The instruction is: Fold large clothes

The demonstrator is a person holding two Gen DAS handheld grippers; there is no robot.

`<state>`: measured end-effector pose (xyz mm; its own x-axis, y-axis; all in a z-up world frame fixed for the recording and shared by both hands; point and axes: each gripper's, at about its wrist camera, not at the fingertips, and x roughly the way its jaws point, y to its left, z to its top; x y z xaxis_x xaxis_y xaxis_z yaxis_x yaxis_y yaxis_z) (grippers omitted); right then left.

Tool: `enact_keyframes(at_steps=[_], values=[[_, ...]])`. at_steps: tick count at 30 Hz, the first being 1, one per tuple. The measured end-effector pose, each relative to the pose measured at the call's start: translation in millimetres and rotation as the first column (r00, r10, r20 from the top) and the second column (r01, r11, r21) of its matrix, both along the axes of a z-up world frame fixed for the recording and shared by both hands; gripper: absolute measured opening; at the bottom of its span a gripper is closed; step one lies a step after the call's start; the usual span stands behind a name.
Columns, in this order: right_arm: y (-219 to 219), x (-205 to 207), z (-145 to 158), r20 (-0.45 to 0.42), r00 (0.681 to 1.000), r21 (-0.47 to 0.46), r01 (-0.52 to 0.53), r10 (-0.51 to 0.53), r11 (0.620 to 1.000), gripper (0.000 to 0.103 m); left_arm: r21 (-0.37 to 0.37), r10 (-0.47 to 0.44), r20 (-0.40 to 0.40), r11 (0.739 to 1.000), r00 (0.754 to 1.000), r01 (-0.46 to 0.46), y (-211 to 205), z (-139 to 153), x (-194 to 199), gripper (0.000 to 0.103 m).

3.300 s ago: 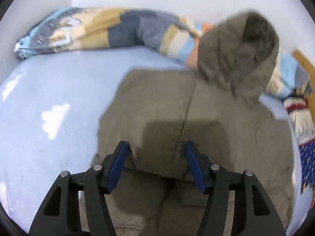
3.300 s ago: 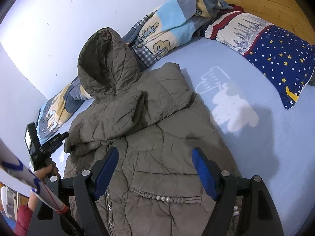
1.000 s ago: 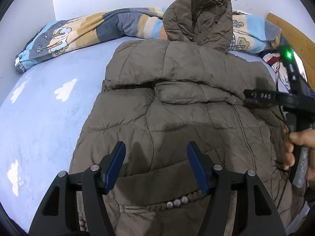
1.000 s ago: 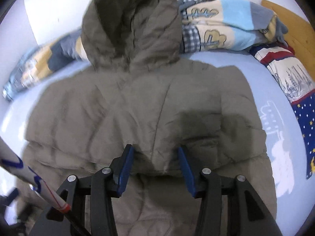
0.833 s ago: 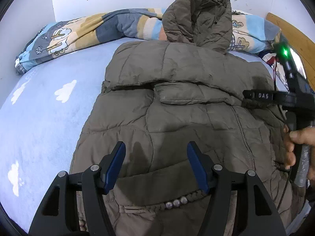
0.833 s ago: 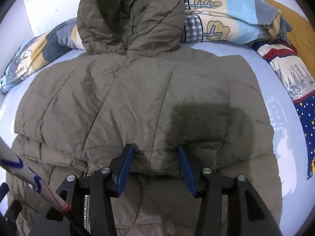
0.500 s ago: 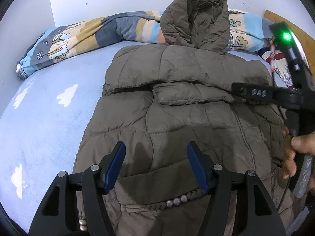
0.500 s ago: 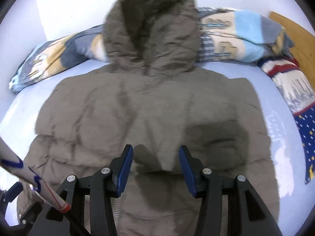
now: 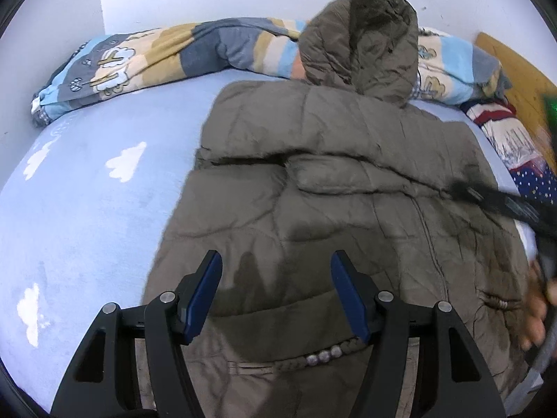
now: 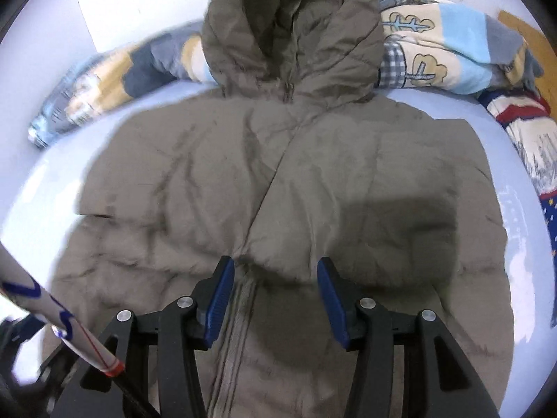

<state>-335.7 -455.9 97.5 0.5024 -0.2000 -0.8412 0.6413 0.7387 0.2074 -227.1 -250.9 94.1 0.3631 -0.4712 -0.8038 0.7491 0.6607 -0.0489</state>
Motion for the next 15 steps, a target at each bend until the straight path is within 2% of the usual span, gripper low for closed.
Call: enact_keyframes(at_steps=[5,8,11,15], values=[[12.0,-83.2,15.8,0.031,0.998,0.061,0.047,-0.049,0.997,0.06,-0.016,0.002,-0.048,1.0,0.999,-0.002,25.7,10.0,7.1,0.064],[13.8,-155.3,12.7,0.019,0.99,0.113,0.135,-0.138,0.984,0.061,-0.007,0.002,-0.071,1.0,0.997,-0.003,54.7,11.2,7.8,0.064],[18.7,-234.6,8.9,0.016,0.968,0.152,0.246,-0.251,0.957,0.061,0.001,0.023,-0.085,1.0,0.996,-0.023,88.5,10.5,6.6,0.064],[30.4,-311.0,-5.4,0.03,0.934,0.232,0.341,-0.357,0.911,0.062,-0.016,0.076,-0.146,0.997,0.986,-0.08,139.4,3.4,6.9,0.064]])
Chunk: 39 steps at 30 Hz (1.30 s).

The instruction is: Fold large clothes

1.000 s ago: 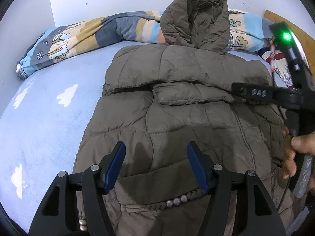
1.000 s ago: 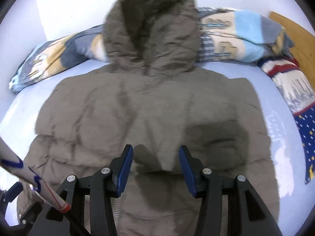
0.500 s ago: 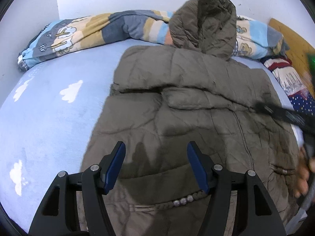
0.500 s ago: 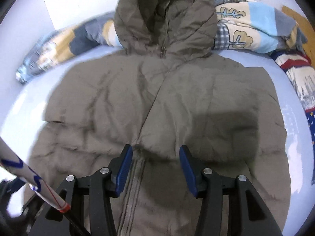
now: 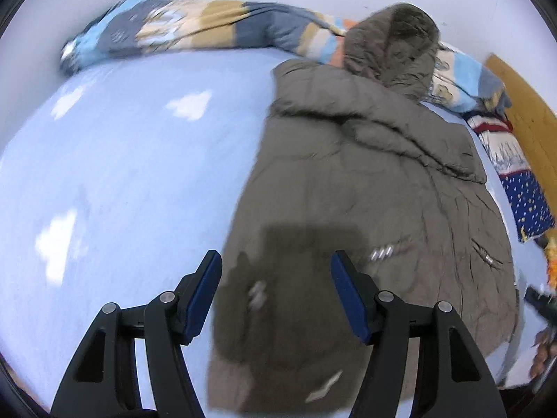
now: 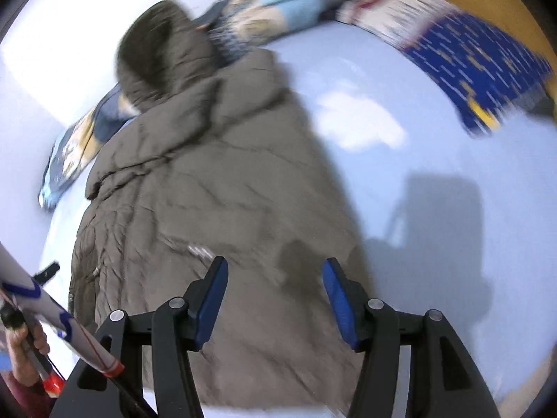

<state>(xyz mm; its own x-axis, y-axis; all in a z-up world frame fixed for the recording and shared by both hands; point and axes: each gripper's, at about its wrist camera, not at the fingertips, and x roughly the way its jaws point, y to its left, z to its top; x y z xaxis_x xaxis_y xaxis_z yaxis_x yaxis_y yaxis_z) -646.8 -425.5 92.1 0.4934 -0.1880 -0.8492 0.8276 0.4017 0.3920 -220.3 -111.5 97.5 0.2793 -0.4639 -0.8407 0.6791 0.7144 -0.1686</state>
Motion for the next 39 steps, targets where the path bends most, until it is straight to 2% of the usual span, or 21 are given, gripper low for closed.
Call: enact_keyframes(at_steps=[5,8,9,11,14,18,22,26,29,30,32,33,34,35,37,39], values=[[17.7,-48.3,-26.4,0.03,0.998,0.094,0.059,-0.063,0.994,0.065,-0.054,0.085,-0.131,0.994,0.988,-0.093,64.9,-20.5,-7.3,0.064],[18.3,-59.0,-34.9,0.067,0.992,0.129,0.095,-0.105,0.987,0.066,-0.073,0.115,-0.211,0.988,0.971,-0.133,83.8,-35.7,-11.3,0.064],[16.9,-62.5,-37.9,0.086,0.989,0.149,0.111,-0.124,0.983,0.07,-0.091,0.11,-0.23,0.987,0.967,-0.134,85.5,-37.2,-13.2,0.064],[15.6,-68.5,-42.3,0.113,0.981,0.176,0.139,-0.16,0.974,0.071,-0.118,0.105,-0.244,0.984,0.964,-0.137,90.9,-41.4,-18.4,0.064],[12.8,-74.3,-45.1,0.141,0.969,0.201,0.174,-0.204,0.964,0.073,-0.113,0.114,-0.283,0.982,0.952,-0.152,93.1,-52.8,-21.7,0.064],[11.6,-74.5,-54.5,0.16,0.964,0.258,0.169,-0.214,0.951,0.077,-0.121,0.104,-0.343,0.981,0.934,-0.153,85.0,-68.3,-19.4,0.064],[12.9,-73.7,-58.6,0.173,0.961,0.275,0.163,-0.215,0.948,0.077,-0.124,0.089,-0.337,0.983,0.937,-0.138,70.2,-73.2,-22.2,0.065],[15.3,-63.6,-64.8,0.193,0.961,0.285,0.139,-0.199,0.948,0.078,-0.189,0.026,-0.366,0.977,0.93,-0.101,55.9,-72.6,-27.8,0.065],[17.1,-48.8,-65.7,0.221,0.961,0.28,0.099,-0.164,0.955,0.078,-0.208,-0.005,-0.339,0.976,0.941,-0.07,40.5,-72.6,-35.1,0.065],[18.2,-43.2,-65.0,0.236,0.96,0.276,0.082,-0.15,0.958,0.074,-0.208,-0.005,-0.333,0.976,0.943,-0.068,38.5,-73.8,-35.6,0.065],[22.6,-27.6,-61.2,0.26,0.961,0.242,0.033,-0.097,0.97,0.055,-0.202,0.012,-0.314,0.976,0.949,-0.079,33.0,-79.7,-36.8,0.065],[25.0,-22.6,-59.4,0.252,0.964,0.216,0.025,-0.08,0.976,0.037,-0.196,0.02,-0.297,0.977,0.955,-0.082,32.0,-80.7,-37.6,0.054],[28.7,-16.0,-55.9,0.23,0.971,0.17,0.017,-0.056,0.985,0.028,-0.174,0.035,-0.254,0.981,0.967,-0.081,30.2,-80.7,-40.2,0.038],[31.0,-12.3,-52.8,0.202,0.979,0.133,0.012,-0.039,0.991,0.026,-0.152,0.039,-0.217,0.986,0.975,-0.073,28.5,-80.0,-43.2,0.035],[44.3,4.6,-39.0,0.061,0.998,-0.019,-0.018,0.019,1.0,0.021,-0.151,0.034,-0.174,0.987,0.984,-0.061,29.4,-75.5,-47.9,0.026],[57.7,16.3,-26.1,-0.032,0.998,-0.137,-0.061,0.057,0.989,0.019,-0.139,0.025,-0.105,0.989,0.994,-0.04,30.6,-65.6,-55.6,0.024]])
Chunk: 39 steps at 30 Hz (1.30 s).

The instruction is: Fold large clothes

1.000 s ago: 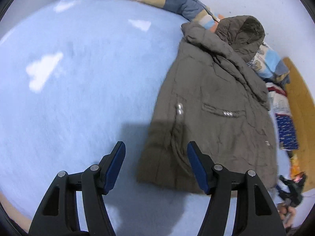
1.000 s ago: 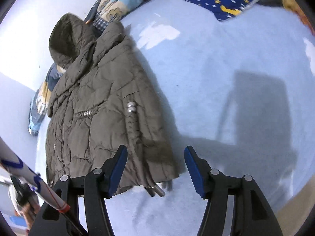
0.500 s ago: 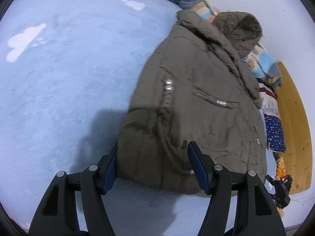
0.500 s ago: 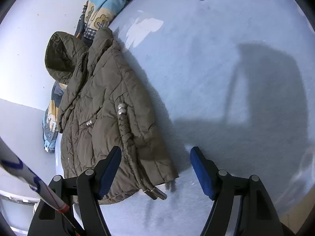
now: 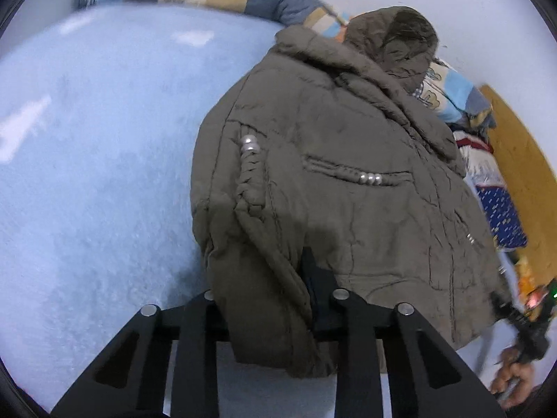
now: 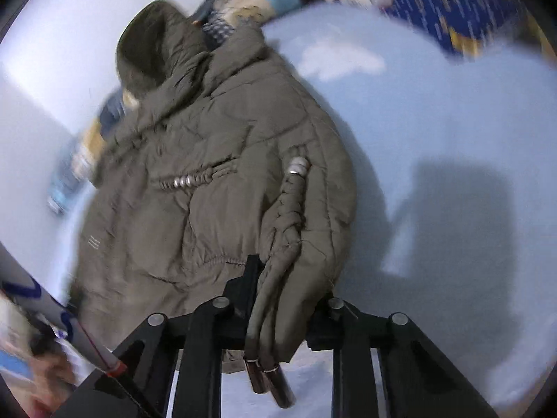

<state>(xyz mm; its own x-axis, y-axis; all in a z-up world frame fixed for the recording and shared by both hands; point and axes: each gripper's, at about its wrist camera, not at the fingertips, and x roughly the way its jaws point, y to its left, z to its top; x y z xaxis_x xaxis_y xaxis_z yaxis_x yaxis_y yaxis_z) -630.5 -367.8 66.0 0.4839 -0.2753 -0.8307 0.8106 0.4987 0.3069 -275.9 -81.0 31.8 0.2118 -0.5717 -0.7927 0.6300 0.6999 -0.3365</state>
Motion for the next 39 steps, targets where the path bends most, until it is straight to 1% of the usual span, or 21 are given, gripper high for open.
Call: enact_keyframes(at_steps=[1,2,5,9,11,14,19,22,23,24,25,26,27,28,29,30,31,33,35,37,39], values=[[7.3,3.8,6.9,-0.033,0.999,-0.057,-0.014,0.012,0.998,0.018,0.0,-0.005,0.032,1.0,0.999,0.005,1.1,5.5,-4.1,0.023],[12.2,3.7,11.2,-0.039,0.999,-0.085,-0.02,0.016,0.996,0.017,0.001,-0.009,0.06,1.0,0.998,0.009,2.6,11.4,-8.9,0.023],[18.1,-3.5,23.6,-0.023,1.0,-0.121,-0.022,0.02,0.992,0.015,-0.002,-0.024,0.089,1.0,0.996,0.025,6.9,21.7,-18.3,0.023],[24.8,-14.4,37.4,-0.008,1.0,-0.159,-0.006,0.005,0.987,0.014,0.011,-0.072,0.126,0.997,0.989,0.072,14.4,31.1,-38.3,0.023],[32.4,-20.2,43.2,-0.019,1.0,-0.174,-0.011,0.007,0.985,0.014,0.011,-0.077,0.131,0.997,0.988,0.076,21.4,34.6,-48.2,0.023],[42.1,-25.7,50.2,-0.018,1.0,-0.165,-0.012,0.009,0.986,0.014,0.011,-0.067,0.142,0.998,0.988,0.066,38.7,39.8,-62.3,0.023],[61.2,-53.4,56.0,-0.006,1.0,-0.131,0.009,-0.01,0.991,0.014,0.0,-0.043,0.145,0.999,0.988,0.044,69.8,41.9,-84.1,0.023],[69.7,-65.4,54.5,-0.01,1.0,-0.122,0.021,-0.023,0.992,0.015,0.011,-0.036,0.14,0.999,0.99,0.034,71.9,36.2,-88.2,0.023],[69.9,-67.4,52.2,-0.017,1.0,-0.116,0.024,-0.027,0.993,0.015,0.027,-0.034,0.139,0.999,0.99,0.03,69.6,33.6,-85.5,0.024],[69.7,-68.0,49.9,-0.021,0.999,-0.111,0.026,-0.028,0.993,0.015,0.038,-0.023,0.139,0.999,0.99,0.017,69.3,32.1,-84.6,0.028],[67.6,-66.9,47.3,-0.034,0.999,-0.106,0.031,-0.035,0.994,0.018,0.041,-0.002,0.133,0.999,0.991,-0.004,71.5,31.5,-82.4,0.036],[67.5,-66.2,45.4,-0.047,0.998,-0.103,0.033,-0.038,0.994,0.022,0.04,0.015,0.126,0.999,0.992,-0.02,74.7,31.3,-80.8,0.039],[65.3,-65.2,43.8,-0.069,0.996,-0.097,0.042,-0.049,0.994,0.028,0.042,0.038,0.122,0.998,0.992,-0.044,77.9,32.2,-77.6,0.048],[64.4,-66.8,44.3,-0.076,0.995,-0.096,0.054,-0.061,0.994,0.04,0.044,0.074,0.133,0.996,0.988,-0.08,83.0,34.7,-74.7,0.053],[63.7,-70.6,46.3,-0.077,0.994,-0.103,0.072,-0.08,0.992,0.047,0.039,0.1,0.147,0.994,0.984,-0.107,86.8,37.6,-73.2,0.054],[63.1,-74.5,49.6,-0.072,0.992,-0.115,0.094,-0.103,0.989,0.063,0.027,0.135,0.168,0.99,0.977,-0.141,93.4,42.6,-71.1,0.056],[62.2,-81.3,55.1,-0.06,0.988,-0.134,0.131,-0.14,0.982,0.072,0.012,0.158,0.182,0.987,0.971,-0.162,98.2,46.9,-69.3,0.057],[61.9,-93.1,65.4,-0.051,0.978,-0.175,0.192,-0.204,0.966,0.073,-0.019,0.195,0.229,0.98,0.954,-0.196,104.7,58.1,-66.7,0.058],[64.6,-99.9,75.2,-0.031,0.972,-0.215,0.221,-0.232,0.951,0.073,-0.038,0.187,0.265,0.982,0.946,-0.183,102.3,66.1,-70.1,0.059],[67.6,-98.5,87.0,0.022,0.98,-0.232,0.199,-0.2,0.952,0.073,-0.033,0.143,0.318,0.99,0.937,-0.14,90.1,73.1,-77.9,0.06],[68.1,-84.1,93.1,0.029,0.991,-0.227,0.136,-0.133,0.964,0.073,-0.013,0.076,0.339,0.997,0.938,-0.077,73.0,73.6,-87.2,0.062]])
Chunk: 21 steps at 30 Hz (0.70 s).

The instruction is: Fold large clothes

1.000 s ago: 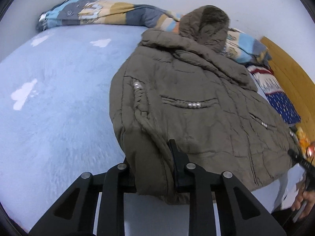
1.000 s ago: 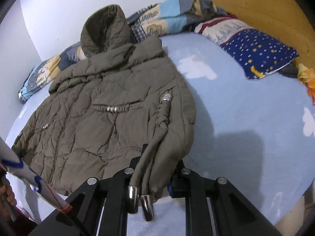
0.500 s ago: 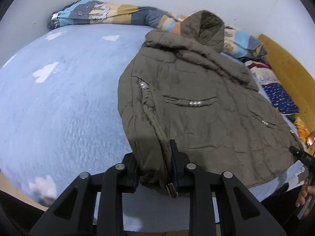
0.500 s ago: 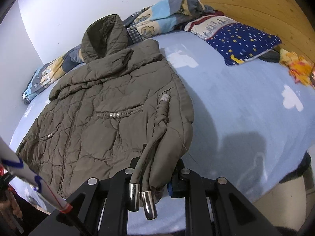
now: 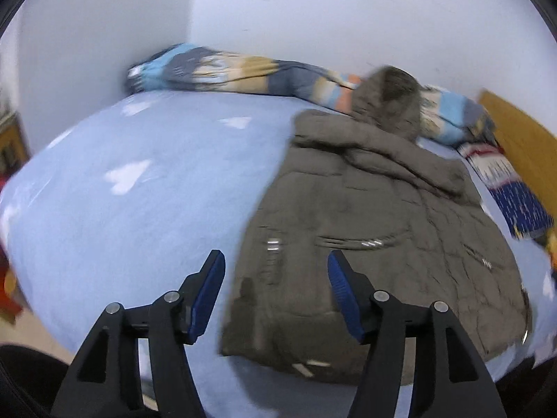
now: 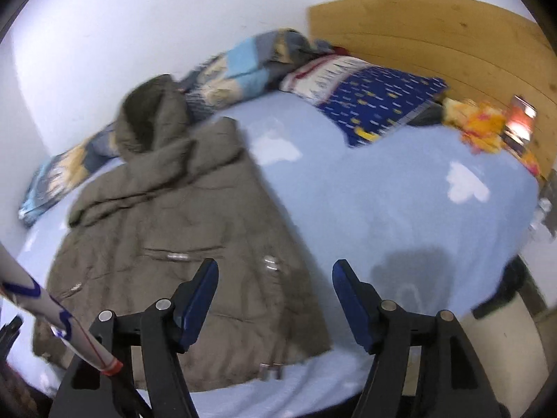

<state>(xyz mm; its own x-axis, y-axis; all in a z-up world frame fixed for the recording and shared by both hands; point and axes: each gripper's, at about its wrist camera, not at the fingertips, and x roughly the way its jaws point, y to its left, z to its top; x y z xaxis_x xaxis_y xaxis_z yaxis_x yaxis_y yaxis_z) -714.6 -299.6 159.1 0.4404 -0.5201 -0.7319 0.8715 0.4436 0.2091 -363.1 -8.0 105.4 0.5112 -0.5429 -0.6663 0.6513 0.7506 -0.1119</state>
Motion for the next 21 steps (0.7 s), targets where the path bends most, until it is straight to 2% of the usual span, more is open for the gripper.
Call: enact_keyframes(at_steps=[3,6,10,12,14,16,21], values=[[4.8,34.1,-2.8,0.003,0.994,0.041,-0.106,0.106,0.993,0.073,0.063,-0.079,0.017,0.995,0.997,0.078,-26.6,-10.4,-10.2,0.063],[7.6,64.5,-21.6,-0.005,0.988,0.109,-0.151,0.152,0.983,0.073,0.134,-0.096,0.0,0.986,0.995,0.095,-39.4,-29.9,-13.3,0.063],[15.6,82.6,-55.0,-0.107,0.979,0.137,-0.156,0.171,0.978,0.073,0.214,-0.044,-0.071,0.975,0.997,0.058,-35.6,-57.3,-1.9,0.063],[16.1,84.6,-77.6,-0.165,0.969,0.191,-0.152,0.184,0.97,0.073,0.238,-0.033,-0.104,0.969,0.994,0.058,-35.2,-65.7,3.1,0.063],[13.8,83.0,-92.8,-0.178,0.964,0.231,-0.153,0.196,0.961,0.073,0.241,-0.031,-0.087,0.969,0.996,0.051,-34.9,-62.8,-1.1,0.063],[12.1,82.3,-91.0,-0.176,0.964,0.224,-0.157,0.199,0.962,0.073,0.225,-0.044,-0.07,0.973,0.997,0.059,-34.7,-55.5,-8.1,0.064],[14.3,68.2,-70.9,-0.06,0.982,0.198,-0.165,0.18,0.966,0.073,0.168,-0.09,-0.02,0.981,0.996,0.092,-41.0,-22.1,-31.4,0.064]])
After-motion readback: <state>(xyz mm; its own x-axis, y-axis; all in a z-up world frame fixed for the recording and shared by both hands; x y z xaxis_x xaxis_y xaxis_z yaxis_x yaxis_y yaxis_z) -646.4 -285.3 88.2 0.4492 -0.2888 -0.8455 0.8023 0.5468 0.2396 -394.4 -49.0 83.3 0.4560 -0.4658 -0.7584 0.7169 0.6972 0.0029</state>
